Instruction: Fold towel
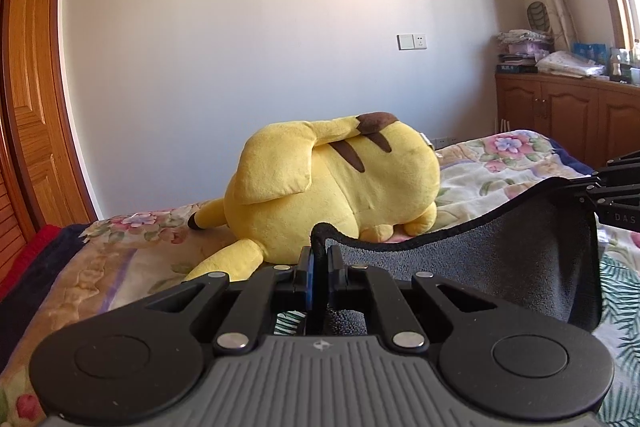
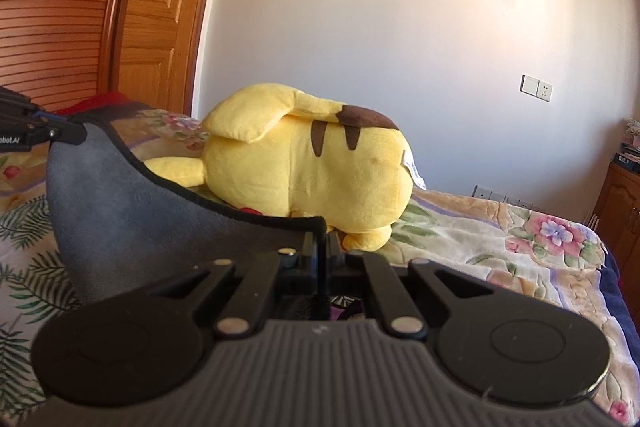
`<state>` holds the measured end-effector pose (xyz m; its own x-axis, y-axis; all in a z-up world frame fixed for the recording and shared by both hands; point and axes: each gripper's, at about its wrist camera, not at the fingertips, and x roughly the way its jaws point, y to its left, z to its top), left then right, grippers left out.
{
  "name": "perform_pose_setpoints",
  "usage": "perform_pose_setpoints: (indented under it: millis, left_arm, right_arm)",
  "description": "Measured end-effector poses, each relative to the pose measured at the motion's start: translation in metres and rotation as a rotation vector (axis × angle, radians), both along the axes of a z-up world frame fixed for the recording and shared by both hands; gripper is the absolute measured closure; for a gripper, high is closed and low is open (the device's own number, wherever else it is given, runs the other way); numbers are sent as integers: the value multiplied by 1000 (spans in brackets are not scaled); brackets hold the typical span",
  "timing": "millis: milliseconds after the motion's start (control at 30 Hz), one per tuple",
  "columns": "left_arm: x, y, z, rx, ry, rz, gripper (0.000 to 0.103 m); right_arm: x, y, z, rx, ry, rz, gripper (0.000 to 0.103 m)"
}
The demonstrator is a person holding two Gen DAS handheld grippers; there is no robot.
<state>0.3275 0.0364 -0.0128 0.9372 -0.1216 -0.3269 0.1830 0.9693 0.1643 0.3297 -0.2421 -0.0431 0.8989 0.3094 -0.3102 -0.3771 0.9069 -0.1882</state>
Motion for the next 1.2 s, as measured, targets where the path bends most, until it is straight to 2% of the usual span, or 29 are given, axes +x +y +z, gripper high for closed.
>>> perform_pose_setpoints:
  millis: [167, 333, 833, 1000, 1200]
  left_arm:
    - [16, 1, -7, 6, -2, 20, 103]
    - [32, 0, -20, 20, 3, 38, 103]
    - [69, -4, -63, 66, 53, 75, 103]
    - [81, -4, -79, 54, 86, 84, 103]
    - [91, -8, -97, 65, 147, 79, 103]
  right_arm:
    - [16, 2, -7, -3, 2, -7, 99]
    - [28, 1, -10, 47, 25, -30, 99]
    - [59, 4, -51, -16, 88, -47, 99]
    - [69, 3, -66, -2, 133, -64, 99]
    - [78, 9, -83, -39, 182, -66, 99]
